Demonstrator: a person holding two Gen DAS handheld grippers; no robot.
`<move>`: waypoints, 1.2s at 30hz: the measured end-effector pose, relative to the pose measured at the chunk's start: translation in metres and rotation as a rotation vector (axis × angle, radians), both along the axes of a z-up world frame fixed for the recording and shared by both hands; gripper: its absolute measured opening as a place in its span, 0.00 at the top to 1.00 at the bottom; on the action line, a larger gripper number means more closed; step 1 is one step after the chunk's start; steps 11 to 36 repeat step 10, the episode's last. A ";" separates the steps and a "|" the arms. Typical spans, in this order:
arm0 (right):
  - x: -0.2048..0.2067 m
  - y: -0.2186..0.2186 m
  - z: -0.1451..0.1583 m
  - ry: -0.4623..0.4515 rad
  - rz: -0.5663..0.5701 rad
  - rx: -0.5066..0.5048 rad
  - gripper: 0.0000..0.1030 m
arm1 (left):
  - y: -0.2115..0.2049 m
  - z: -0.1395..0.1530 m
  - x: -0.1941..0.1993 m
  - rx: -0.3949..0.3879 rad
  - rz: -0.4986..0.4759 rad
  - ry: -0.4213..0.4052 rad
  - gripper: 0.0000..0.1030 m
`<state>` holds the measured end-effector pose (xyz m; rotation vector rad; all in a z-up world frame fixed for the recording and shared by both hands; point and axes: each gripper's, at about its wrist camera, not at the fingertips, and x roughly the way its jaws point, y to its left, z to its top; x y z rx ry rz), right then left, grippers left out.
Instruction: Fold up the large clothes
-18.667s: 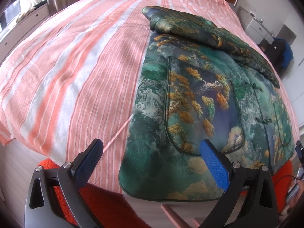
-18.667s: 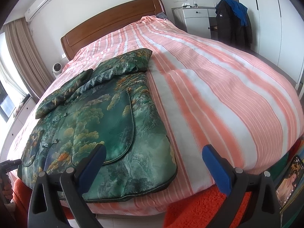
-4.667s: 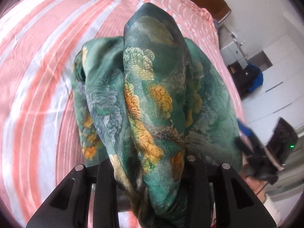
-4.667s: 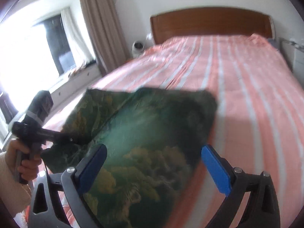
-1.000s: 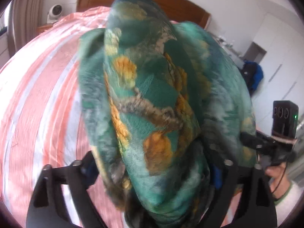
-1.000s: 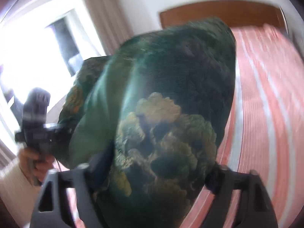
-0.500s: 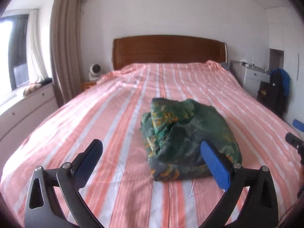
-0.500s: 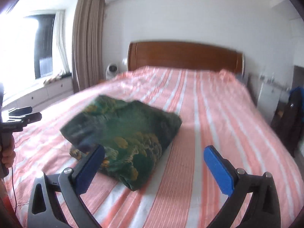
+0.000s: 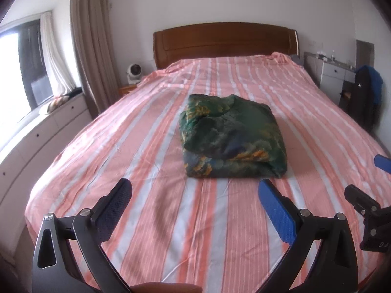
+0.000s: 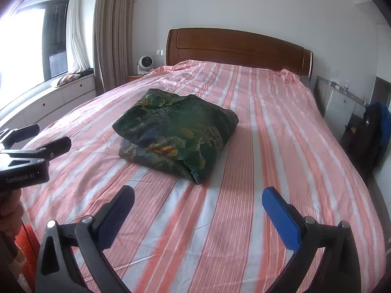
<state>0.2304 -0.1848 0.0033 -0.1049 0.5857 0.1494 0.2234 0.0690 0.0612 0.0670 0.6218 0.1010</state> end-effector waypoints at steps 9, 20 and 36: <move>-0.021 -0.006 0.001 0.018 -0.029 0.002 0.00 | -0.011 0.010 -0.025 -0.013 -0.001 -0.004 0.00; -0.023 -0.007 0.001 0.020 -0.027 0.008 0.00 | -0.013 0.011 -0.027 -0.007 -0.006 -0.008 0.00; -0.023 -0.007 0.001 0.020 -0.027 0.008 0.00 | -0.013 0.011 -0.027 -0.007 -0.006 -0.008 0.00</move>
